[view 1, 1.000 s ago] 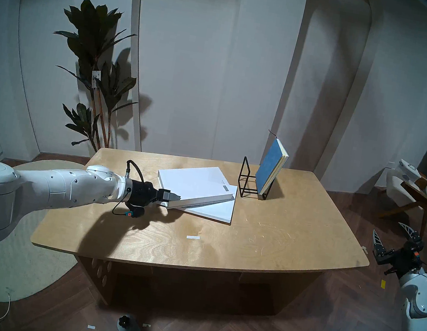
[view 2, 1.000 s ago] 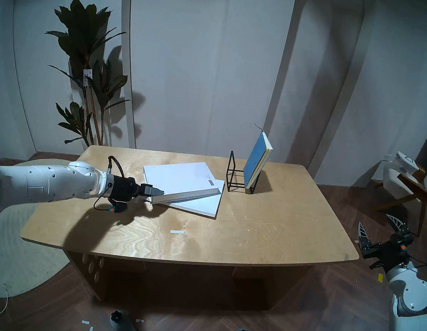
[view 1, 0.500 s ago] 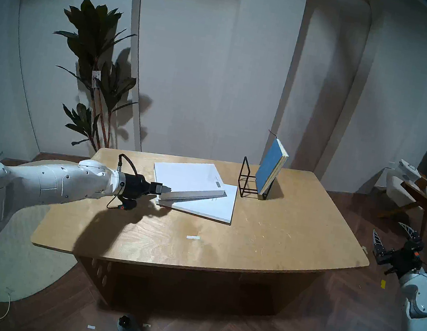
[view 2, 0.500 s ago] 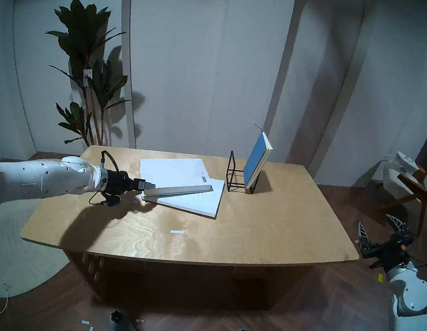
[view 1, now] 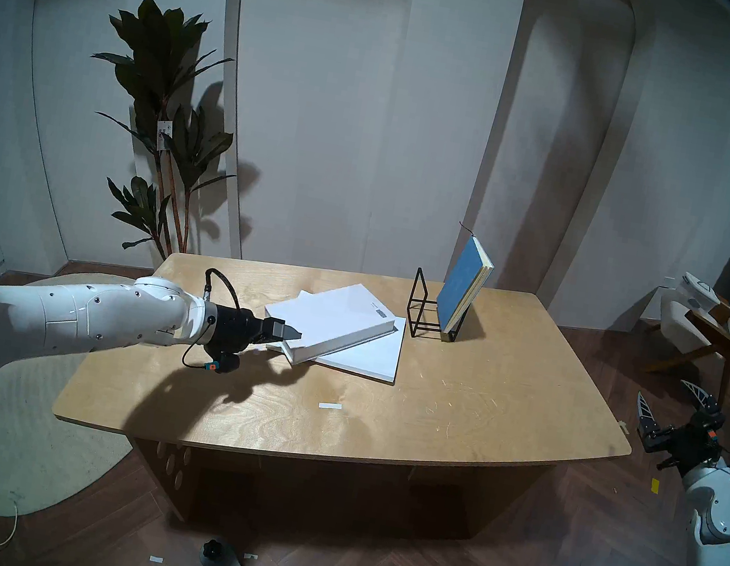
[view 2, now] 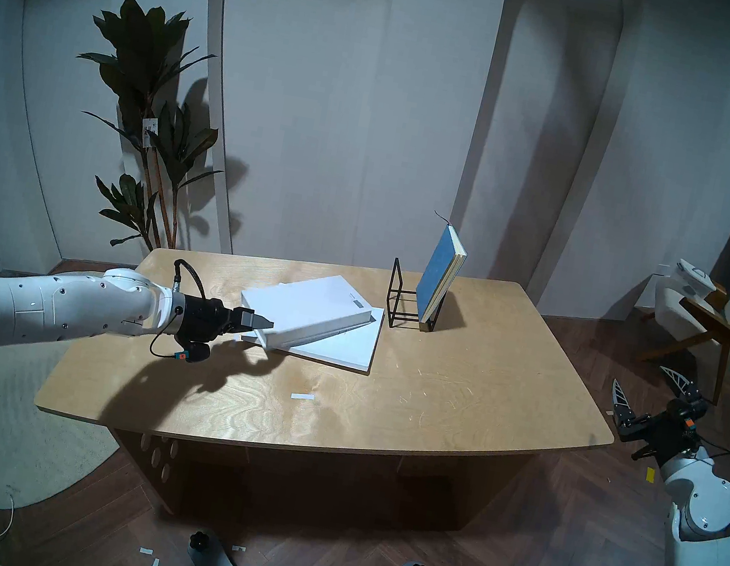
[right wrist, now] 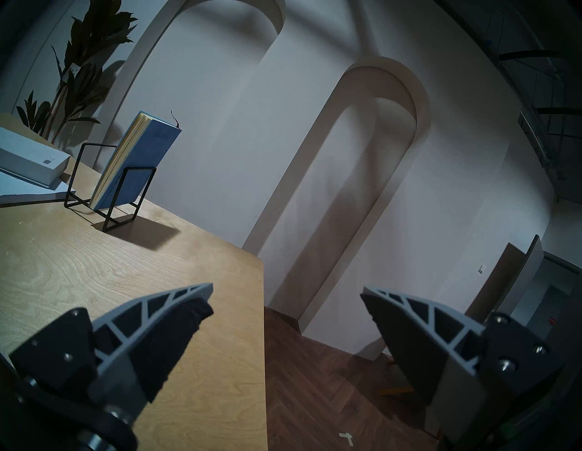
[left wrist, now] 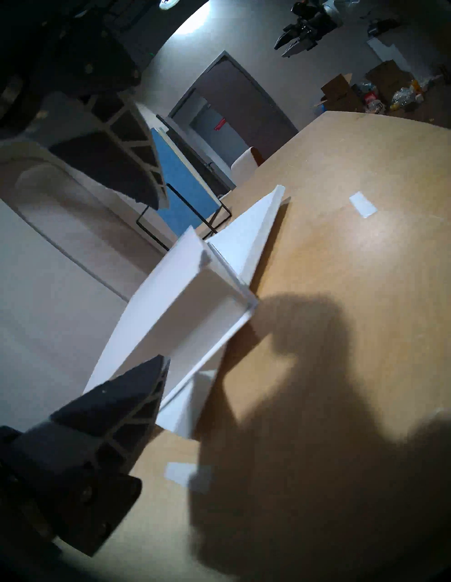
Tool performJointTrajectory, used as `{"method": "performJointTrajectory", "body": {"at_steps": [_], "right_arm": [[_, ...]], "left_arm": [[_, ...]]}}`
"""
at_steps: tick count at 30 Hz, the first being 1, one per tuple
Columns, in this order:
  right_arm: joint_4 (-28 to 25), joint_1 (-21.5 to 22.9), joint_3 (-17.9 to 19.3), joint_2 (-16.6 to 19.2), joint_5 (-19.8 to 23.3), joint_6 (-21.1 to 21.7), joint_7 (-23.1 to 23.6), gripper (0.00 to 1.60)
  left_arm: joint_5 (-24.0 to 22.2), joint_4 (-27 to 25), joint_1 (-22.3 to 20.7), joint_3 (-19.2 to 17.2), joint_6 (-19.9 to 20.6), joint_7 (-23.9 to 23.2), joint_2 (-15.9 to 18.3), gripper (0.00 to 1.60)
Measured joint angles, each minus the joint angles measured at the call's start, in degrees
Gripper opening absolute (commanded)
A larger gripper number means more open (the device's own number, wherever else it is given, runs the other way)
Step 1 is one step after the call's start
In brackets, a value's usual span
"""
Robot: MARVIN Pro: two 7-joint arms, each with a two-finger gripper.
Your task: Stack the books into one stack
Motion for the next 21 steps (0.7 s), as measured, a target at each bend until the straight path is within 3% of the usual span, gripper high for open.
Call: {"method": "performJointTrajectory", "body": {"at_steps": [8,16,21], "right_arm": [[0.0,0.01,0.0,0.0,0.0,0.0,0.01,1.6],[0.07,0.06,-0.03,0.0,0.0,0.0,0.02,1.6],[0.12,0.11,-0.05,0.0,0.0,0.02,0.02,1.6]], "left_arm": [[-4.96,-7.56,-0.03,-0.9,-1.87,-6.11,4.73,1.6],[-17.8,-13.97,-0.21,-5.9,-3.1,-6.56,8.13,1.6],[-26.11,-14.86,-0.26,-9.11,-3.33,-5.47,9.25,1.6]]}}
